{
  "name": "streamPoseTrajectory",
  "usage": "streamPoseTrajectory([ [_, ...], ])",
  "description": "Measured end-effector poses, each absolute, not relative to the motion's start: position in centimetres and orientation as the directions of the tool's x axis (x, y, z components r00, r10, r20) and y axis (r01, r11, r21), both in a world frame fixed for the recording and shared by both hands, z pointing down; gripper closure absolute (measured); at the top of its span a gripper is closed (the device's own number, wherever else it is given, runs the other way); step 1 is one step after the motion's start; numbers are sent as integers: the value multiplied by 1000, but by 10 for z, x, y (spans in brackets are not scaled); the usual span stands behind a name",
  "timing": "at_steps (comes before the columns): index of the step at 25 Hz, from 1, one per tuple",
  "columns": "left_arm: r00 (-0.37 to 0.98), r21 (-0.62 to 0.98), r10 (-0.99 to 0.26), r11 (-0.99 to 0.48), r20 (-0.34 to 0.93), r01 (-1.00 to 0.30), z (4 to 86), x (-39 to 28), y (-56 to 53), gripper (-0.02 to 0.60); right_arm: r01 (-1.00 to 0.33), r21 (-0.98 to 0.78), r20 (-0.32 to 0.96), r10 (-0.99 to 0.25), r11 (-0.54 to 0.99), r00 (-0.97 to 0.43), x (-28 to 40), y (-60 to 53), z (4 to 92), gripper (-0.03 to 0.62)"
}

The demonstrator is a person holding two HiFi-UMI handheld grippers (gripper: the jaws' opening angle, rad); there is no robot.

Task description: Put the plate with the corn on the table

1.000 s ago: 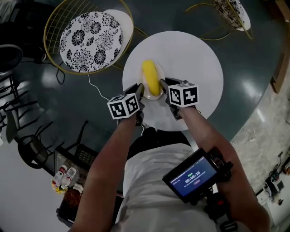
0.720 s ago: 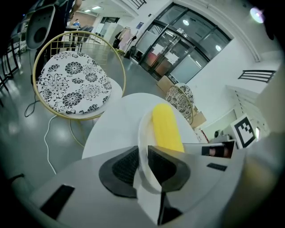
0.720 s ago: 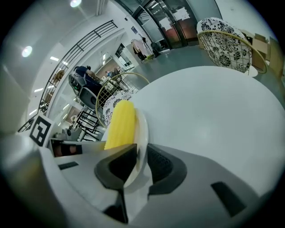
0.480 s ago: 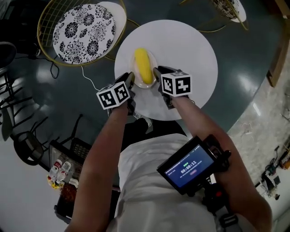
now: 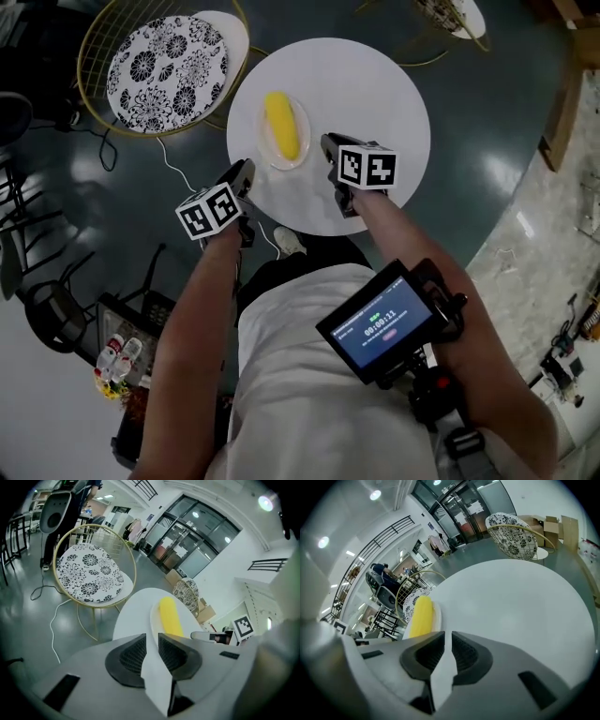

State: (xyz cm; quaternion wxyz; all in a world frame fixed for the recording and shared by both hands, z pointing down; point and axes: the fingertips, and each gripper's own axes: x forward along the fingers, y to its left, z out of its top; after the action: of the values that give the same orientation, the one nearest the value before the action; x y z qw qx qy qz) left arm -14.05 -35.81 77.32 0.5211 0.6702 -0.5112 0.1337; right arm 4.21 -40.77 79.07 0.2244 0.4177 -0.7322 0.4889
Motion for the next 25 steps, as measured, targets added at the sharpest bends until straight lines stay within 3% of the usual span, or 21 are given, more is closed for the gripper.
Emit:
streamPoseTrajectory([
  [2,463,574,-555,33,691,-818,765,-139,-344,497,-829,-534,726,-411,168,-551,50,-399,783,542],
  [3,468,576,-559,22,685,-817,762,-139,-336,499,-830,-534,722,-421,164,-548,54,-393,779,587],
  [7,472,582,-576,8,668,-813,748,-146,-298,573,-823,-541,701,-446,175,-556,53,-362,755,587],
  [25,536,576,-662,-189,523,-795,657,-157,-164,574,-749,-578,559,-510,326,-653,2,-215,653,588],
])
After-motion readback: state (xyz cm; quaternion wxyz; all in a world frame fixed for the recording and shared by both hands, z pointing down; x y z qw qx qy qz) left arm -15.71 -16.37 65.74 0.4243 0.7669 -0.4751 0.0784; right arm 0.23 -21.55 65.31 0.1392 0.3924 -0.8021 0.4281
